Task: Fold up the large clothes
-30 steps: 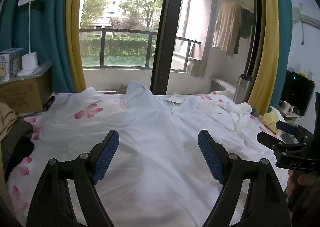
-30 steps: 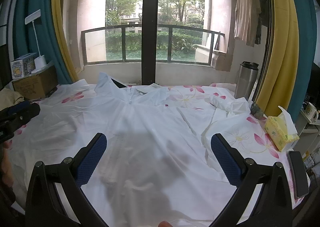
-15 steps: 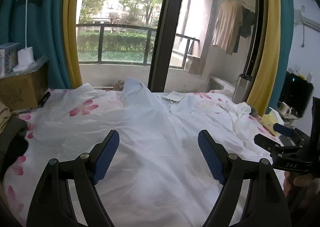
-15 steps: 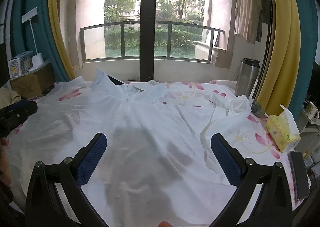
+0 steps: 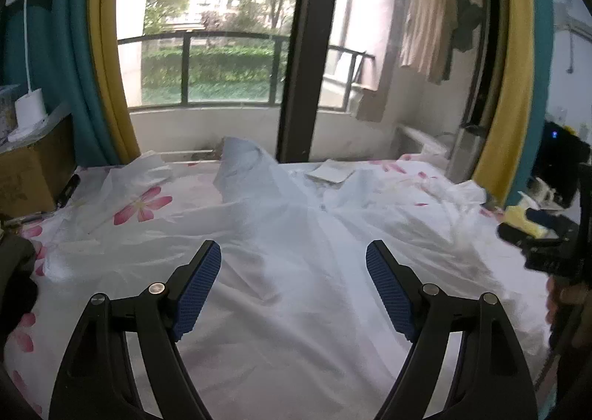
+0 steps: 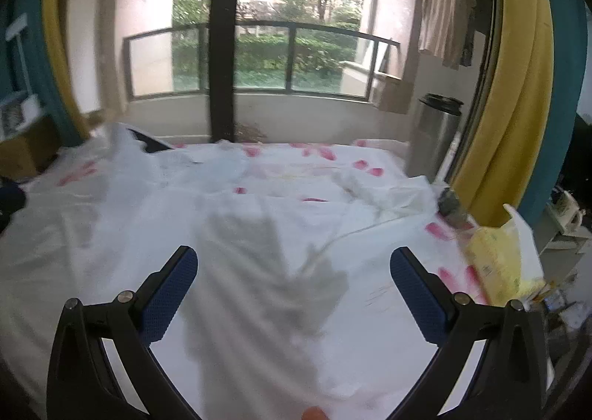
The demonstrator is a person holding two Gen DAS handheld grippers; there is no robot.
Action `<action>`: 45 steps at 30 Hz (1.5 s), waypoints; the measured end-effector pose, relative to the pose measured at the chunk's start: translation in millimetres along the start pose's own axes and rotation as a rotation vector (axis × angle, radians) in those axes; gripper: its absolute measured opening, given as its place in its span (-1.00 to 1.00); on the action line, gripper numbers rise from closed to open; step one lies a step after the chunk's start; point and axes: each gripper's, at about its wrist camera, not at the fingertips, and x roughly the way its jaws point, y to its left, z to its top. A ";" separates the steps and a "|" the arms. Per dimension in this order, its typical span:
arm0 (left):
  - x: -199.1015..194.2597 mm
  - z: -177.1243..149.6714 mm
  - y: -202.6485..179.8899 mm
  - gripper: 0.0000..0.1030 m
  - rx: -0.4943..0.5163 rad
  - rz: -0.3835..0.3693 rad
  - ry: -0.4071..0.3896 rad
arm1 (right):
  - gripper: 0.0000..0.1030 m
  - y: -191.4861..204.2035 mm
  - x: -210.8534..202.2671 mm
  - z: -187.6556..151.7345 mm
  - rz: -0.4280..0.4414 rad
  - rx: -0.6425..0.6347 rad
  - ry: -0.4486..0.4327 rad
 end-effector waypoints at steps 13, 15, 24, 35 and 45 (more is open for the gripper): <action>84.2 24.9 27.2 0.63 -0.051 0.076 0.094 | 0.76 -63.1 106.5 38.5 0.007 -0.068 0.094; 94.6 26.9 32.4 0.62 -0.078 0.075 0.107 | 0.74 -66.4 124.8 44.0 0.008 -0.088 0.111; 123.7 30.3 41.2 0.62 -0.084 0.133 0.133 | 0.55 -79.8 194.1 65.9 0.014 -0.166 0.171; 136.8 29.3 53.7 0.62 -0.070 0.174 0.166 | -0.71 -85.6 207.2 61.6 -0.007 -0.181 0.206; 114.0 34.9 68.3 0.62 -0.092 0.193 0.143 | -0.90 -78.7 135.2 101.4 0.032 -0.139 0.042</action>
